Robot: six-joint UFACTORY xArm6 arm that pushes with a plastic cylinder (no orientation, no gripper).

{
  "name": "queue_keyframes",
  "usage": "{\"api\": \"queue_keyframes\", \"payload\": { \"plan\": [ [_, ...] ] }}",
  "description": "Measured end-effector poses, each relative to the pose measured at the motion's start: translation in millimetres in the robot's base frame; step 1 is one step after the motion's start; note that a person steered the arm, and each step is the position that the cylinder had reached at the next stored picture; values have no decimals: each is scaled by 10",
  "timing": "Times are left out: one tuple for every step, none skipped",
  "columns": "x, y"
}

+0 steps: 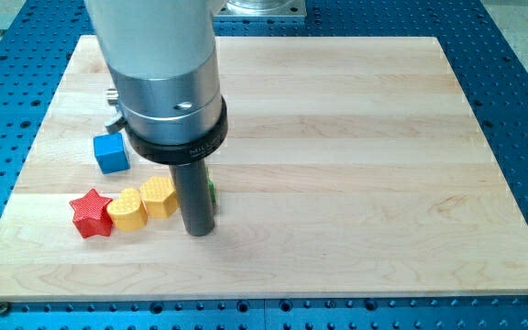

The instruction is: Slide the triangle diagonally top left to the red circle

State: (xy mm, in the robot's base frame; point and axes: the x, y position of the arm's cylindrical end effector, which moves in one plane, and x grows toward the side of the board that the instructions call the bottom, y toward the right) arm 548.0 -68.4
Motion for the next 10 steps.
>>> {"api": "queue_keyframes", "payload": {
  "plan": [
    [-57, 85],
    [-36, 114],
    [335, 31],
    [419, -14],
    [511, 48],
    [606, 979],
    [606, 1806],
    [600, 2184],
    [599, 2498],
    [598, 2792]
  ]
}}
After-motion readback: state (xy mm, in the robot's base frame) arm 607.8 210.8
